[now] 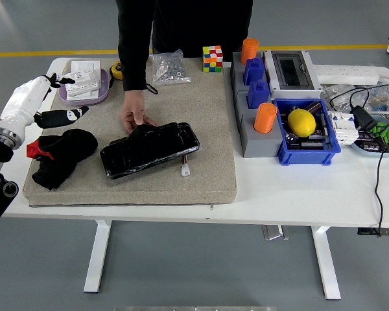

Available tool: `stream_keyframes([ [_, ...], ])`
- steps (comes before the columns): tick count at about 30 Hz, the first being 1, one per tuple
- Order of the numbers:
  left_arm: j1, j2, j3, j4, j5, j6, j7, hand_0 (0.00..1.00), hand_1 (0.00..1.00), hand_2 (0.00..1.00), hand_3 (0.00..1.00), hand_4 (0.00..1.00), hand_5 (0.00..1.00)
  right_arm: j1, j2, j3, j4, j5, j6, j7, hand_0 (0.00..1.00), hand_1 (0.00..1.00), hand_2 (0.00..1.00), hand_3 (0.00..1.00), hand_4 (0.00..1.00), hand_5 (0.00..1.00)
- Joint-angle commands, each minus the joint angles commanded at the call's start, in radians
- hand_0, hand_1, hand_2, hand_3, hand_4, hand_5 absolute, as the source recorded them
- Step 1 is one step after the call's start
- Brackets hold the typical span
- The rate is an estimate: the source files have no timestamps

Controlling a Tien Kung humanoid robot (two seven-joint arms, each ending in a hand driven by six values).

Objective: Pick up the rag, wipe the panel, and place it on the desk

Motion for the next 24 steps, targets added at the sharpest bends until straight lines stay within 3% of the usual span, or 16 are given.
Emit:
stream_keyframes([
  [11,-0.008,-0.014,0.031,0.044,0.022,-0.041,0.047,0.752,0.883,0.894,0.845,0.872,0.382,0.004,-0.002,0.001,0.004,-0.002,-0.003,0.003,0.695,0.46,0.644,0.619,0.998,0.698],
  [24,-0.013,-0.03,0.065,0.134,0.045,-0.024,0.029,0.752,0.88,0.893,0.84,0.879,0.384,0.003,-0.004,0.011,0.014,-0.011,-0.008,0.004,0.695,0.461,0.643,0.618,0.998,0.698],
])
